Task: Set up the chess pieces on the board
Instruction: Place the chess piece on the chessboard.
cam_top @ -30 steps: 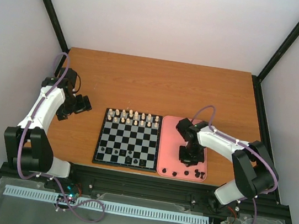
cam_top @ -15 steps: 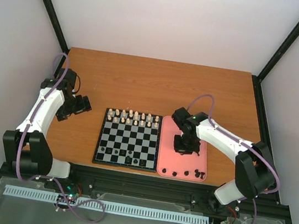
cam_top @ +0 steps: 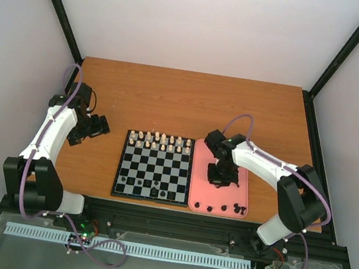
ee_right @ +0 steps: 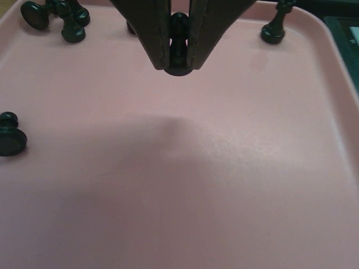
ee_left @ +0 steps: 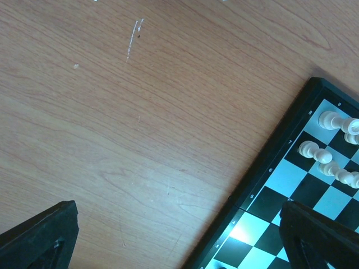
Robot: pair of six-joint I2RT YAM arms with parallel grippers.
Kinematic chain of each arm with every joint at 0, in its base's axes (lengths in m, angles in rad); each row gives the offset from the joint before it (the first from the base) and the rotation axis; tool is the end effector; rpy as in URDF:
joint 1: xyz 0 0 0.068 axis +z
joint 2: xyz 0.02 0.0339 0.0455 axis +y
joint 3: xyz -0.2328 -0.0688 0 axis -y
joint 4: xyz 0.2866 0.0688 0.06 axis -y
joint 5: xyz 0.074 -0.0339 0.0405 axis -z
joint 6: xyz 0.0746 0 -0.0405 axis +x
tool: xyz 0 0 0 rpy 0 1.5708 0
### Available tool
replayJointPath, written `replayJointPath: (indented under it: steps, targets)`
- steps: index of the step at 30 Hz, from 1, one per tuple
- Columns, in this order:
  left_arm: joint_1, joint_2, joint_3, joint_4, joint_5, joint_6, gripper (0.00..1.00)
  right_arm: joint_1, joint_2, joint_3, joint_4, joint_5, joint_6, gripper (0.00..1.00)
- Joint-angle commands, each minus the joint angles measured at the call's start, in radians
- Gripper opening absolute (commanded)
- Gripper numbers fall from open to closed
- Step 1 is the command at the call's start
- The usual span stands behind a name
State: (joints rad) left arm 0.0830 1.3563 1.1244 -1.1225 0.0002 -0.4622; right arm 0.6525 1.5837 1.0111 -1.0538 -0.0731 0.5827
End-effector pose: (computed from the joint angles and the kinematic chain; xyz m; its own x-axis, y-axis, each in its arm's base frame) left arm 0.2941 0.0244 0.1884 -0.8342 -0.5169 -0.1921 -0.5082 0.8559 -0.0959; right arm 0.2256 0.1793 0.0933 -0.9939 -0.0688 0.0865 -0.0664 0.9973 0.0303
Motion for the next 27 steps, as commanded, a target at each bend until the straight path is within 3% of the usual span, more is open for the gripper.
replayJointPath:
  steps: [1,9,18,27]
  targets:
    - [-0.005,-0.007,0.012,0.006,0.011,0.019,1.00,0.024,0.012,0.072,-0.009,-0.026,-0.021,0.05]
    - [-0.005,0.001,0.004,0.019,0.026,0.012,1.00,0.092,0.034,0.207,-0.031,-0.161,-0.060,0.06]
    - [-0.005,0.012,-0.006,0.034,0.029,0.022,1.00,0.217,0.198,0.458,-0.171,-0.078,-0.066,0.06]
    - [-0.005,0.019,0.003,0.041,0.045,0.026,1.00,0.342,0.374,0.623,-0.171,-0.053,-0.035,0.06]
